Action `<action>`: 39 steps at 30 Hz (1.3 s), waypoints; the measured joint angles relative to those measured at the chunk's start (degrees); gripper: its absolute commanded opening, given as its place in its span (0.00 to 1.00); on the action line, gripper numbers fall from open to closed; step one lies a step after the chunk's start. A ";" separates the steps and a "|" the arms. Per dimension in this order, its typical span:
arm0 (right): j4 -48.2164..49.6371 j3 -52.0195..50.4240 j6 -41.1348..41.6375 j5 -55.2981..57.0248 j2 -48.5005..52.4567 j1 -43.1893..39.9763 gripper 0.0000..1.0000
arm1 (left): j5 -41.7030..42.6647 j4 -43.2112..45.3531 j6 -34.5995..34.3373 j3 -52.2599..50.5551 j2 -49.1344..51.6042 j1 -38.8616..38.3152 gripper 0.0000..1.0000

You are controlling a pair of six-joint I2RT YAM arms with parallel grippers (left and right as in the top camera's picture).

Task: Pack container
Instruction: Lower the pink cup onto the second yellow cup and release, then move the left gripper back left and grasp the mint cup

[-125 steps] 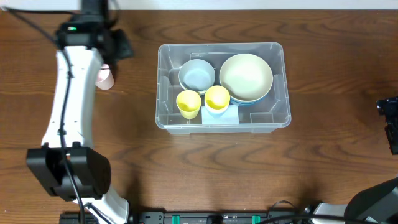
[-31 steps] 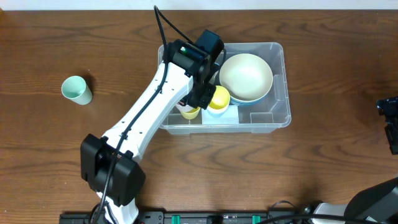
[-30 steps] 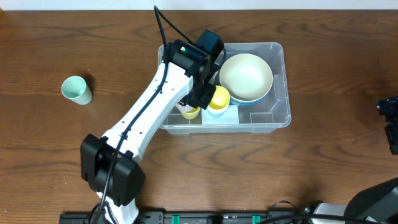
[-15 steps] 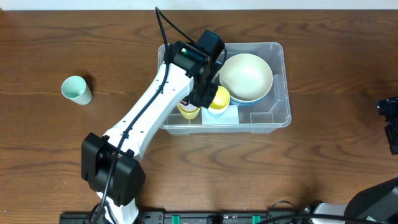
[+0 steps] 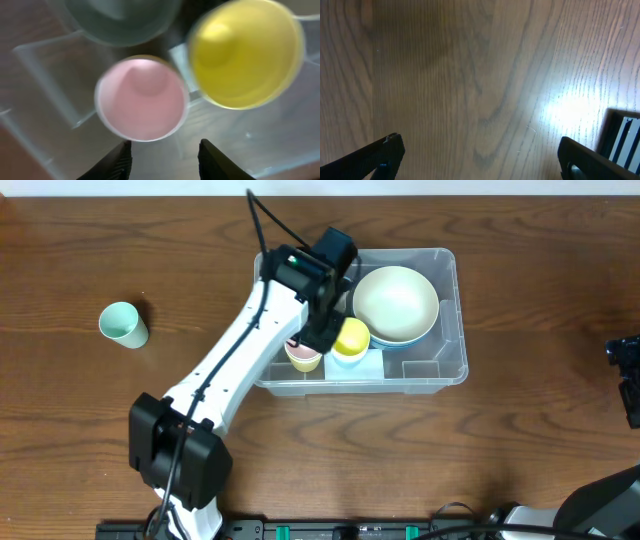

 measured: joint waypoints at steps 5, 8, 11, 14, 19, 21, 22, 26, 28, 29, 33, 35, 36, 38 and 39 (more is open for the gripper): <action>0.00 0.00 0.00 0.02 0.00 0.00 0.99 | -0.31 1.79 -3.61 2.29 -2.45 9.44 0.53; 0.02 0.00 0.00 0.00 0.00 0.00 0.99 | -0.48 3.96 -5.81 3.06 -6.10 17.25 0.63; 0.02 0.00 0.00 0.02 0.00 0.00 0.99 | -0.72 6.01 -8.00 4.07 -8.92 26.21 0.64; 0.02 0.00 0.00 0.00 0.00 0.00 0.99 | -1.11 7.80 -9.22 4.28 -9.03 33.29 0.63; 0.00 0.00 0.00 0.00 0.00 0.00 0.99 | -1.40 10.23 -10.14 4.26 -4.98 40.63 0.63; 0.00 0.00 0.00 0.02 0.00 0.00 0.99 | -1.57 11.15 -10.05 4.26 -2.56 42.16 0.63; 0.00 0.00 0.00 0.02 0.00 0.00 0.99 | -1.64 11.50 -9.99 4.26 -1.40 42.62 0.63; 0.00 0.00 0.00 0.00 0.00 0.00 0.99 | -2.01 12.68 -8.48 4.24 3.85 43.80 0.63; 0.02 0.00 0.00 0.02 0.00 0.00 0.99 | -2.49 12.81 -7.91 4.24 6.05 44.11 0.63; 0.00 0.00 0.00 0.02 0.00 0.00 0.99 | -2.86 12.83 -7.50 4.24 7.23 44.28 0.63; 0.00 0.00 0.00 0.00 0.00 0.00 0.99 | -3.63 13.49 -6.93 4.20 11.17 44.76 0.63; 0.00 0.00 0.00 0.00 0.00 0.00 0.99 | -3.93 14.05 -6.58 4.20 12.48 44.92 0.59; 0.00 0.00 0.00 0.02 0.00 0.00 0.99 | -4.09 14.34 -6.47 4.20 13.16 44.94 0.57; 0.02 0.00 0.00 0.00 0.00 0.00 0.99 | -4.42 14.73 -6.14 4.20 14.14 44.98 0.52; 0.00 0.00 0.00 0.00 0.00 0.00 0.99 | -4.46 14.88 -6.01 4.20 14.53 45.00 0.50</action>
